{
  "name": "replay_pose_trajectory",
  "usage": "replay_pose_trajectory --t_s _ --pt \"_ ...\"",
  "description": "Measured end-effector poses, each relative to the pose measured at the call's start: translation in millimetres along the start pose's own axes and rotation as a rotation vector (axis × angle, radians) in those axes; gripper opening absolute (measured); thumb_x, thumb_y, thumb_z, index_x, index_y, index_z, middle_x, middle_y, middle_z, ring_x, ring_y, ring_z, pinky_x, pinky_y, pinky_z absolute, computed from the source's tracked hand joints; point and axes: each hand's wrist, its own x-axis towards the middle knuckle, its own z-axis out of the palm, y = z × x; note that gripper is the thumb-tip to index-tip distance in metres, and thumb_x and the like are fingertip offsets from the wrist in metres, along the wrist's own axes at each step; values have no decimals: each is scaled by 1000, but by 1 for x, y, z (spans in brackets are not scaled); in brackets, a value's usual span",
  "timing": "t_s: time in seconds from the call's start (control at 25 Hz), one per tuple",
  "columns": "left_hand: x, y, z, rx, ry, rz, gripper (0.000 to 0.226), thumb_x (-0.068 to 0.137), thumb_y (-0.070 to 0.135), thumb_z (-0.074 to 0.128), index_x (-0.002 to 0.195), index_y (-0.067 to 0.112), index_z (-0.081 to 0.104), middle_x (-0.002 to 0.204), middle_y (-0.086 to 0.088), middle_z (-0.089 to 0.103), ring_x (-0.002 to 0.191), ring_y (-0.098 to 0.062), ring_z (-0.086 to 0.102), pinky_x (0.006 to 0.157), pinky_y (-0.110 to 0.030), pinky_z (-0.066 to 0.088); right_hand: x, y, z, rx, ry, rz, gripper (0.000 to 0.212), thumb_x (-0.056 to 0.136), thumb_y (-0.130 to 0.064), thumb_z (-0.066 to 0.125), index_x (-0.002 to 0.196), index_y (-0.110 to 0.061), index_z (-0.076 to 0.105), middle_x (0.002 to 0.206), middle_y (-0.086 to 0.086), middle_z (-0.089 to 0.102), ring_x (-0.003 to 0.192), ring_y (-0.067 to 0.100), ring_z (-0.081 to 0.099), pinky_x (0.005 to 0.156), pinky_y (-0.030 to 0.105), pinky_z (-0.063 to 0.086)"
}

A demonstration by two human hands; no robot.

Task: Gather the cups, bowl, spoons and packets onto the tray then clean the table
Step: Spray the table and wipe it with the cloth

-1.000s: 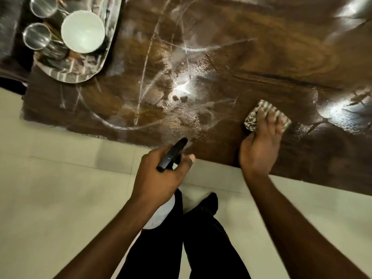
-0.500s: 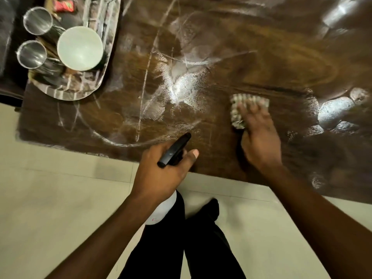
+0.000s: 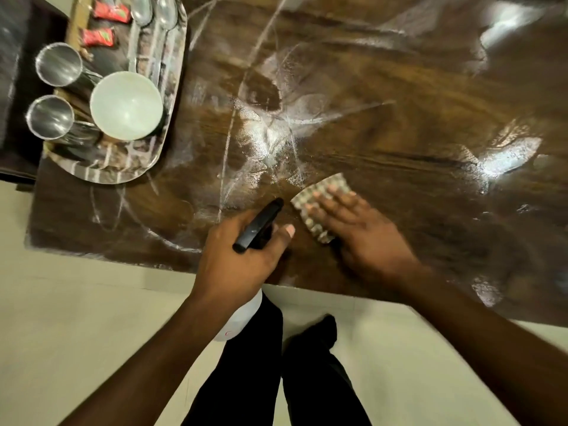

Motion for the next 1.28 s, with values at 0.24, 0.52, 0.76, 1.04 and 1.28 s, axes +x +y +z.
replay_pose_trajectory --t_s 0.24,0.52,0.76,1.04,1.28 --pt "13 9 -24 21 -111 -25 31 87 51 82 80 23 71 65 7 65 58 -9 59 65 -31 49 57 32 -33 244 335 887 77 96 1 45 168 -21 33 178 4 24 167 30 11 132 49 26" --pt "34 24 -19 59 -80 -4 38 84 53 78 71 23 59 56 6 53 51 -9 50 57 -29 41 47 -64 15 47 24 -289 47 96 -39 72 136 -15 70 153 12 61 147 35 52 122 57 42" --pt "43 38 -4 -33 -75 -62 31 88 48 83 82 21 71 64 6 65 58 -9 61 63 -28 51 91 90 -53 101 178 546 78 92 -2 48 166 -23 39 176 4 30 164 32 24 129 53 31" --pt "71 70 19 -36 -25 -51 33 86 50 83 76 24 67 60 10 61 56 -9 59 62 -33 48 113 -11 -20 274 105 365 65 104 -23 53 166 -32 37 176 -4 31 165 24 21 130 44 30" --pt "106 93 32 34 25 28 38 86 54 80 77 21 65 63 -5 60 58 -26 61 56 -44 52 118 93 -54 -14 63 24 68 93 -20 55 160 -19 49 169 9 44 159 34 36 130 52 28"
